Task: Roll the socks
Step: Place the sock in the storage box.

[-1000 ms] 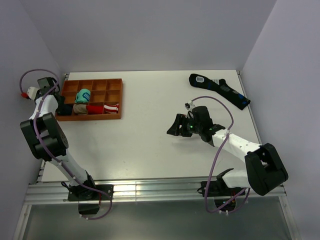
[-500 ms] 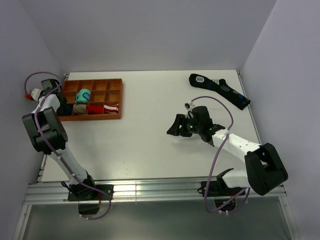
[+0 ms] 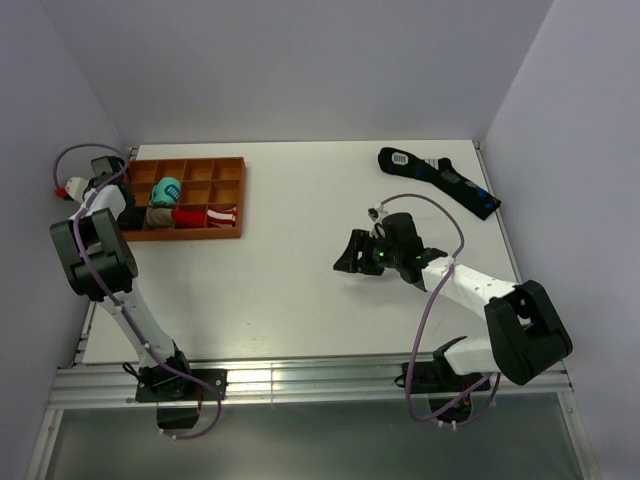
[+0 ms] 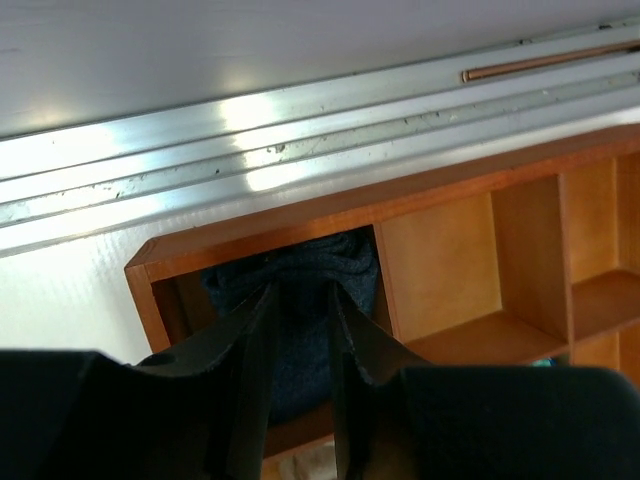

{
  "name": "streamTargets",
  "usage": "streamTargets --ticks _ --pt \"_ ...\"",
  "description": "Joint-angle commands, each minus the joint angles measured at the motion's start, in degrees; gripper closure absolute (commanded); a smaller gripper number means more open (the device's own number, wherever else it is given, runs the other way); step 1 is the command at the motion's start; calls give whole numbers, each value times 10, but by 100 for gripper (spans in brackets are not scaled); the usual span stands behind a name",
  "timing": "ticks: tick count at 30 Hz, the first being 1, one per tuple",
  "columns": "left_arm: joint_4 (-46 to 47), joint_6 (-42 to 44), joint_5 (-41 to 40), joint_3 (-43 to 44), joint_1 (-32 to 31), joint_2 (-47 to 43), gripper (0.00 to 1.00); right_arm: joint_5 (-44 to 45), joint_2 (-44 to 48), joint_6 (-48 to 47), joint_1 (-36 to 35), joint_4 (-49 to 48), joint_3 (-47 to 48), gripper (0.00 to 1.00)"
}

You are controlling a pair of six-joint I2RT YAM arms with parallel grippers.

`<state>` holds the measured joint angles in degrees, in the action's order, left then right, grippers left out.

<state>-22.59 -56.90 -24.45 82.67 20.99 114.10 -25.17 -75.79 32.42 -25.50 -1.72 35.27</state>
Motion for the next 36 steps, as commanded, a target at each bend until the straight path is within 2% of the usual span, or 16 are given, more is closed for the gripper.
streamTargets --ticks 1,8,13,15,22,28,35,36 --pt "-11 -15 -27 21 3 26 69 -3 -6 -11 3 -14 19 33" --pt "-9 -8 -4 20 4 18 64 2 -4 -15 3 -10 21 33" --pt "2 7 27 6 2 -21 56 3 0 -17 2 -10 20 33" --pt "-3 17 40 6 -1 -48 51 4 5 -18 3 -10 20 33" --pt "-31 29 94 2 -14 -159 47 10 16 -23 2 -13 21 33" --pt "-3 72 149 -77 -61 -292 44 22 49 -30 0 -13 17 32" --pt "25 149 218 -148 -180 -445 38 64 104 -46 -2 26 38 30" --pt "32 158 239 -156 -194 -462 28 72 116 -50 -3 30 40 25"
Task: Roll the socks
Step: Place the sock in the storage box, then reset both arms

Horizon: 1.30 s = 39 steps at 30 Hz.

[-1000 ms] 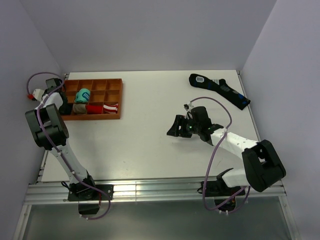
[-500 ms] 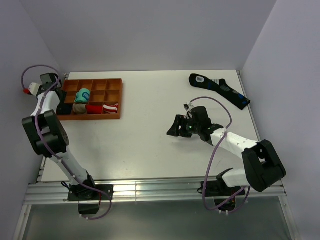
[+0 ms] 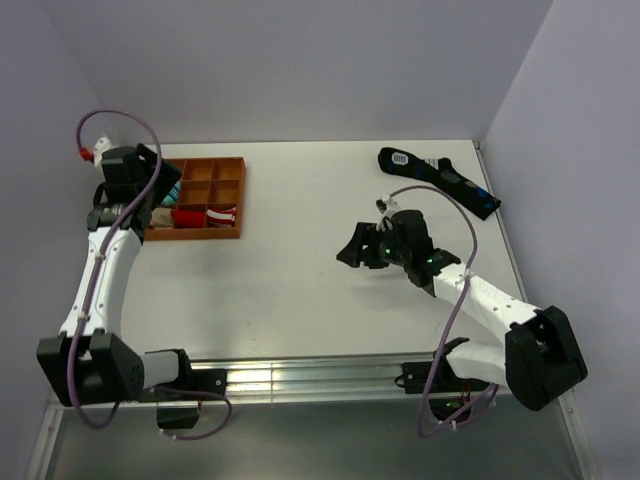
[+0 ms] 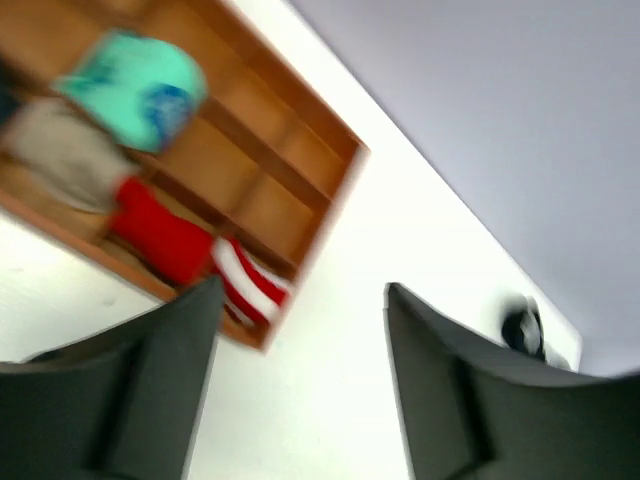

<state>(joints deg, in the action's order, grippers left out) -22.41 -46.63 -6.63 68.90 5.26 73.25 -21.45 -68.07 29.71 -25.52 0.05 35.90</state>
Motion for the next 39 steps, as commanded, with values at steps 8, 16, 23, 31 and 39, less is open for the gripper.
streamTargets --ticks 8,16,23,31,39 --pt "113 117 245 -145 -144 -213 16 113 147 -33 -3 78 94 0" --pt "146 145 233 -223 -287 -261 11 172 221 -41 -4 115 91 0" --pt "149 153 234 -236 -316 -262 10 171 251 -38 -3 116 77 0" --pt "154 153 238 -240 -322 -267 9 176 256 -44 -3 132 77 0" --pt "154 153 237 -243 -322 -277 9 178 269 -46 -4 137 70 0"
